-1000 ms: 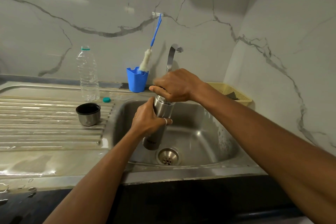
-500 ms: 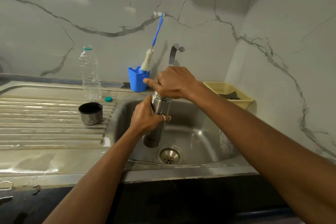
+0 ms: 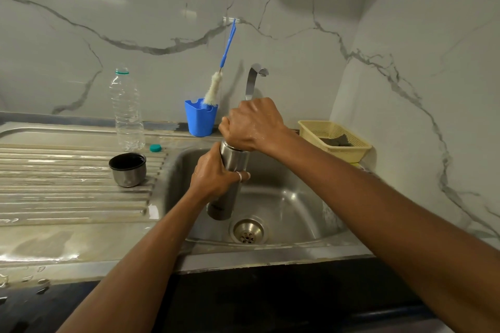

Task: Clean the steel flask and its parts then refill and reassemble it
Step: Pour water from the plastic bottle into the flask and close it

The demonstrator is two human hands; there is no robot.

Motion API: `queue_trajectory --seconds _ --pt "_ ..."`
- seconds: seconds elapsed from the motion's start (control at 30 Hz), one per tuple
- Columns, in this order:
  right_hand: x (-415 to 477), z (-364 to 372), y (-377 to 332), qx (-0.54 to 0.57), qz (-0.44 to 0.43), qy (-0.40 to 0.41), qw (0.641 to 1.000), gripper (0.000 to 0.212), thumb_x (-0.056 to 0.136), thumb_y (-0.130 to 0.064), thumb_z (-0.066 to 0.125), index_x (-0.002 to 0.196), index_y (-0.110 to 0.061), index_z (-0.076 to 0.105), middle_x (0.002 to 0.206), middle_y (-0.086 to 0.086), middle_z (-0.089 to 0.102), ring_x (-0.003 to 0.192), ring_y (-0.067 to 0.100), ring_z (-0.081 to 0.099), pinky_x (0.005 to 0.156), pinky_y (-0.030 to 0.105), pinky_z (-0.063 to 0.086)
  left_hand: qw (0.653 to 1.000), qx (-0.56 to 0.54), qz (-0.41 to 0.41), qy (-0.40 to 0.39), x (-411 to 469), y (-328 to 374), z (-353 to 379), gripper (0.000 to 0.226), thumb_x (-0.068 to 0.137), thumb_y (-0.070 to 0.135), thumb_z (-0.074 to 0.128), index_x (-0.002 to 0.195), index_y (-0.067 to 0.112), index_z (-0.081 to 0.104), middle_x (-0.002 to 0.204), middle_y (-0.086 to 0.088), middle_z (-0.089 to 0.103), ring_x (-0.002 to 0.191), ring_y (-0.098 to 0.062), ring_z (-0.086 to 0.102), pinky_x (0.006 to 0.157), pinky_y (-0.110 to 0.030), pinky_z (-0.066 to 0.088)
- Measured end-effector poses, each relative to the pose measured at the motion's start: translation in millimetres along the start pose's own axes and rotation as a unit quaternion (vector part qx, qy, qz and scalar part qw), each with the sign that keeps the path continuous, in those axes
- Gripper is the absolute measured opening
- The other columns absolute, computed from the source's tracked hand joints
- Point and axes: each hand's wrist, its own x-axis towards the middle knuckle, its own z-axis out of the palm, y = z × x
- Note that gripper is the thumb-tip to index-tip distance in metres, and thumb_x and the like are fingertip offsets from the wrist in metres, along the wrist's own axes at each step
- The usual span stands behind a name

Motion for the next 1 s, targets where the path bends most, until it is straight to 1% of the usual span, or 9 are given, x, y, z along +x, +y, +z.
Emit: queue_trajectory --seconds 0.1,0.17,0.27,0.37,0.47,0.53,0.67,0.87,1.0 --pt "2.4 5.1 4.4 0.040 -0.013 0.004 0.999 0.058 0.105 -0.051 0.031 0.057 -0.019 0.039 0.056 -0.004 0.038 0.053 0.014 0.040 0.062 0.032 0.032 1.000 -0.004 0.007 0.012 -1.1 -1.0 -4.8 0.069 0.063 0.039 0.091 0.116 0.021 0.051 0.105 0.002 0.067 0.091 -0.018 0.065 0.079 -0.039 0.056" --pt "2.6 7.6 13.3 0.075 -0.048 0.017 0.996 0.055 0.103 -0.057 0.035 0.063 -0.019 0.042 0.056 -0.005 0.041 0.050 0.014 0.041 0.058 0.031 0.031 1.000 -0.014 0.020 0.011 -2.0 1.1 -7.0 0.068 0.064 0.037 0.090 0.118 0.021 0.051 0.104 0.002 0.066 0.089 -0.014 0.064 0.073 -0.030 0.053" --pt "1.8 6.0 23.5 0.105 -0.115 0.035 0.987 0.046 0.099 -0.061 0.041 0.079 -0.021 0.049 0.064 -0.004 0.055 0.054 0.018 0.050 0.055 0.030 0.033 0.998 -0.043 0.035 -0.012 -3.9 8.2 -7.9 0.070 0.071 0.023 0.087 0.129 0.020 0.048 0.107 0.004 0.063 0.088 -0.006 0.060 0.066 -0.015 0.042" --pt "3.5 2.0 22.3 0.095 -0.142 0.040 0.984 0.052 0.097 -0.066 0.036 0.074 -0.021 0.050 0.061 -0.005 0.054 0.052 0.017 0.050 0.052 0.028 0.032 0.997 -0.068 0.039 -0.025 -3.4 11.9 -6.2 0.076 0.072 0.021 0.086 0.137 0.020 0.045 0.112 0.004 0.062 0.094 -0.007 0.060 0.069 -0.014 0.042" --pt "6.1 -0.4 18.2 0.073 -0.115 0.018 0.991 0.058 0.100 -0.062 0.030 0.071 -0.018 0.055 0.057 -0.006 0.046 0.053 0.016 0.048 0.054 0.031 0.039 0.997 -0.067 0.029 -0.023 -3.8 13.9 -4.1 0.071 0.070 0.023 0.087 0.130 0.020 0.049 0.108 0.004 0.064 0.090 -0.008 0.062 0.065 -0.013 0.040" --pt "7.5 1.0 16.5 0.068 -0.095 0.001 0.993 0.053 0.102 -0.051 0.033 0.071 -0.016 0.057 0.057 -0.007 0.041 0.056 0.017 0.048 0.059 0.034 0.043 0.997 -0.074 0.015 -0.020 -4.9 14.3 -3.1 0.070 0.071 0.023 0.088 0.129 0.019 0.049 0.108 0.003 0.064 0.088 -0.007 0.061 0.064 -0.013 0.040" --pt "7.7 -2.6 12.2 0.065 -0.056 -0.021 0.996 0.046 0.101 -0.035 0.036 0.060 -0.017 0.044 0.057 -0.005 0.039 0.055 0.016 0.043 0.062 0.038 0.046 0.996 -0.085 0.008 -0.012 -5.5 14.3 -0.8 0.069 0.073 0.021 0.088 0.129 0.017 0.047 0.111 0.000 0.063 0.086 -0.007 0.060 0.064 -0.014 0.040" --pt "6.8 -7.8 1.2 0.063 0.008 -0.034 0.997 0.040 0.098 -0.030 0.042 0.059 -0.019 0.041 0.060 -0.003 0.042 0.053 0.013 0.039 0.064 0.034 0.038 0.998 -0.068 0.008 0.007 -8.2 13.0 -3.9 0.065 0.074 0.018 0.087 0.127 0.015 0.049 0.107 0.000 0.064 0.082 -0.003 0.058 0.059 -0.010 0.038" --pt "8.4 -10.5 -2.8 0.060 0.024 -0.040 0.997 0.041 0.100 -0.032 0.040 0.061 -0.017 0.041 0.062 0.000 0.044 0.062 0.019 0.051 0.066 0.035 0.037 0.997 -0.079 -0.009 0.012 -9.6 12.2 -3.4 0.066 0.073 0.017 0.087 0.127 0.016 0.048 0.106 0.001 0.063 0.082 -0.003 0.059 0.060 -0.011 0.038"
